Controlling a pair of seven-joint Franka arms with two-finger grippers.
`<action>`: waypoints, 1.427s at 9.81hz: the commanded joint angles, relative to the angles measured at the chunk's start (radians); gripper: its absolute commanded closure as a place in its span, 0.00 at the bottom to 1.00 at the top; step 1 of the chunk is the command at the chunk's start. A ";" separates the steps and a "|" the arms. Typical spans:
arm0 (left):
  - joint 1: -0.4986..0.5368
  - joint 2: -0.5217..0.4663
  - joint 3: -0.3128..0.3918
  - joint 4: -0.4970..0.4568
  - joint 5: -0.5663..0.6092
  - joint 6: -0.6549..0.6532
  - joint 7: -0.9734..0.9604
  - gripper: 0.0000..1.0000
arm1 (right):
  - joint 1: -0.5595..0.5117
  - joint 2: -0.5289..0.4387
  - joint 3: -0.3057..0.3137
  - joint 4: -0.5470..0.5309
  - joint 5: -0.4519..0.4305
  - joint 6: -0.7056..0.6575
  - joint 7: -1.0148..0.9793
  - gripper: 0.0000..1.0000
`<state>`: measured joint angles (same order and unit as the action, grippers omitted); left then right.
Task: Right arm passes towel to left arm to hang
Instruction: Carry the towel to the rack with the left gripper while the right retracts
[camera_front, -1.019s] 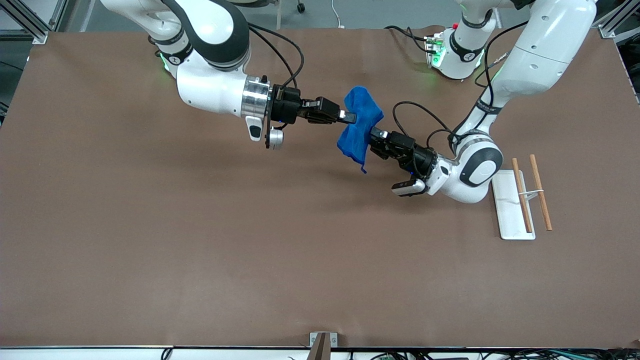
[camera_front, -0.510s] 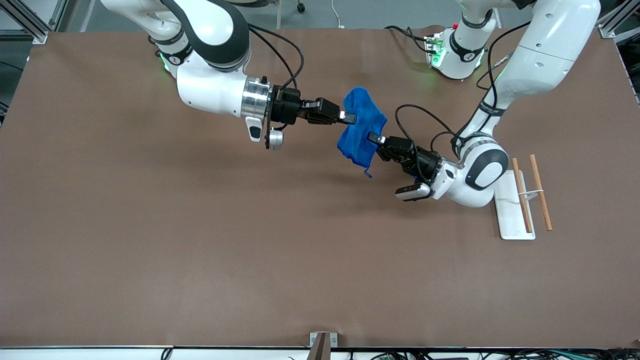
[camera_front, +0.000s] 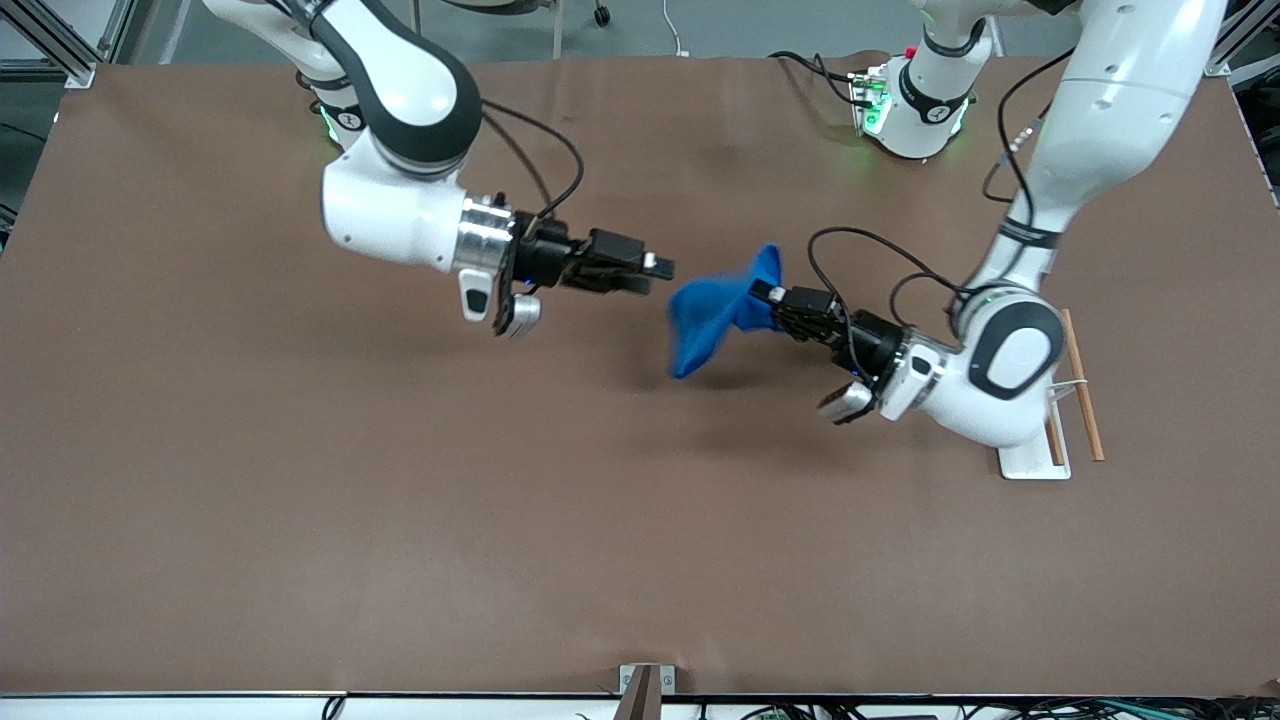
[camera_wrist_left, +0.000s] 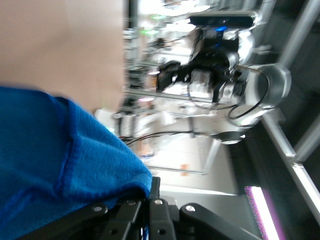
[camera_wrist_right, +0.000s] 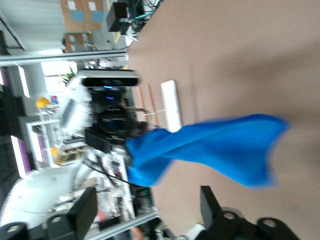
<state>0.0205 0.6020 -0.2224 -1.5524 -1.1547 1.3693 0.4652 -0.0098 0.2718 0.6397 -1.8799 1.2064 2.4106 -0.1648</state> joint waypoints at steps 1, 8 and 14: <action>0.015 0.016 0.006 0.147 0.232 0.017 -0.114 1.00 | -0.009 -0.013 -0.120 -0.019 -0.249 -0.117 0.005 0.00; 0.144 -0.234 0.006 0.160 0.788 0.001 -0.207 1.00 | -0.009 -0.124 -0.490 -0.008 -1.169 -0.314 0.326 0.00; 0.140 -0.286 -0.029 0.167 1.182 -0.026 -0.304 0.99 | -0.033 -0.276 -0.692 0.183 -1.193 -0.661 0.212 0.00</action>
<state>0.1602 0.3147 -0.2472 -1.3571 -0.0125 1.3213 0.1841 -0.0439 0.0063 -0.0468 -1.7649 0.0338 1.8292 0.0434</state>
